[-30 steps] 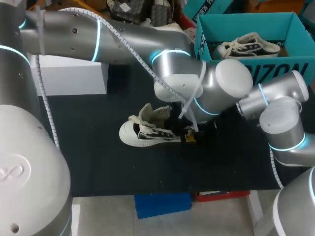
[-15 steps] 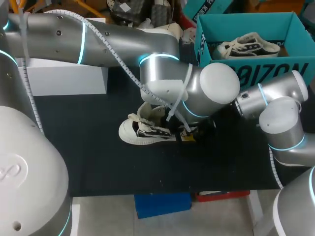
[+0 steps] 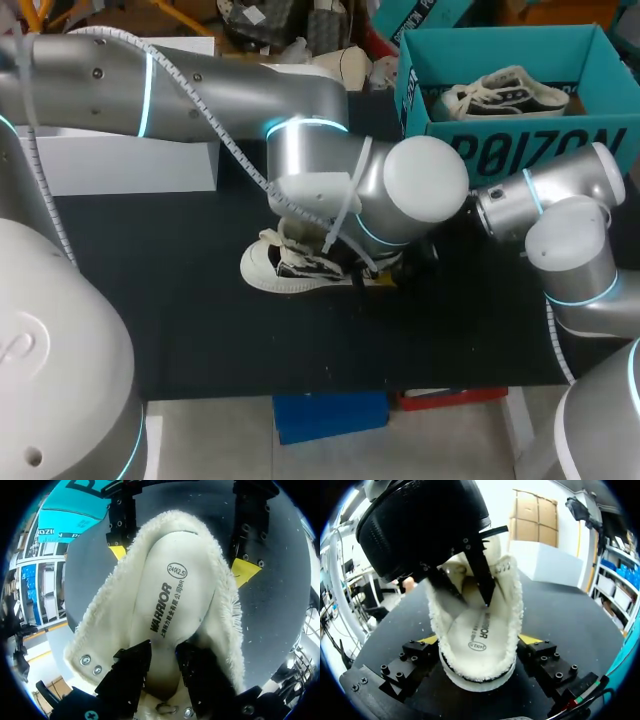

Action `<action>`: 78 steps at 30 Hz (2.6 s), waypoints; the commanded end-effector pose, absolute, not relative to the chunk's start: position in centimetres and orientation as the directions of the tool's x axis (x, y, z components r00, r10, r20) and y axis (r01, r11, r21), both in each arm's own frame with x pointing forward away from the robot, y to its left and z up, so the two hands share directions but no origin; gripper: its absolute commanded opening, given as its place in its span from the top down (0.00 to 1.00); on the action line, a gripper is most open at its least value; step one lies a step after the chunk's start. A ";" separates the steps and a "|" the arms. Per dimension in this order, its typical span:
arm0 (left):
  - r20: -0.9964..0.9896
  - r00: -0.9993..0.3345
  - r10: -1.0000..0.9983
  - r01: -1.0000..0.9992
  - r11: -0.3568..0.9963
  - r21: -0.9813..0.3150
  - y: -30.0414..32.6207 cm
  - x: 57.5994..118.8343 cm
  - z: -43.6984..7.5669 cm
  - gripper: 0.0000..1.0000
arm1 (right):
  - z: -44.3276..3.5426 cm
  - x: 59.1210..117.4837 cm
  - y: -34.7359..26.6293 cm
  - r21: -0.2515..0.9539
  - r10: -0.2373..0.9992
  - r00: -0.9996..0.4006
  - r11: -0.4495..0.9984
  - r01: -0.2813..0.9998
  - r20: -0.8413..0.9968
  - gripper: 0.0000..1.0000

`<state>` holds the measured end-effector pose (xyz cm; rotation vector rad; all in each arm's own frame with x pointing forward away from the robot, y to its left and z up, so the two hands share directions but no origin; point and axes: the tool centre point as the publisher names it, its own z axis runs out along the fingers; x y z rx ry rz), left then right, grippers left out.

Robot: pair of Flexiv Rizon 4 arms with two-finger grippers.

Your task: Take the shoe out of the shoebox, open the shoe tongue, remove and reinsert the insole, then place the shoe into the shoebox

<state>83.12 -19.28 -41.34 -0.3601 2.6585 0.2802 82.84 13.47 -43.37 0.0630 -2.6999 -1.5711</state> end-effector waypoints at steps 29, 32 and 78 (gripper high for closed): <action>-0.316 -0.925 -0.209 -0.207 0.977 -0.041 -18.5 83.5 -38.6 1.00 | -43.5 82.8 13.0 0.869 -0.044 -0.999 0.495 -0.026 -0.005 1.00; -0.329 -0.917 -0.224 -0.217 0.975 -0.058 -18.4 83.4 -37.7 1.00 | -43.5 82.8 13.0 0.869 -0.044 -0.999 0.495 -0.026 -0.005 1.00; -0.332 -0.940 -0.077 -0.033 0.990 -0.135 -19.8 81.7 -38.4 0.22 | -43.5 82.8 13.0 0.869 -0.044 -0.999 0.495 -0.026 -0.005 1.00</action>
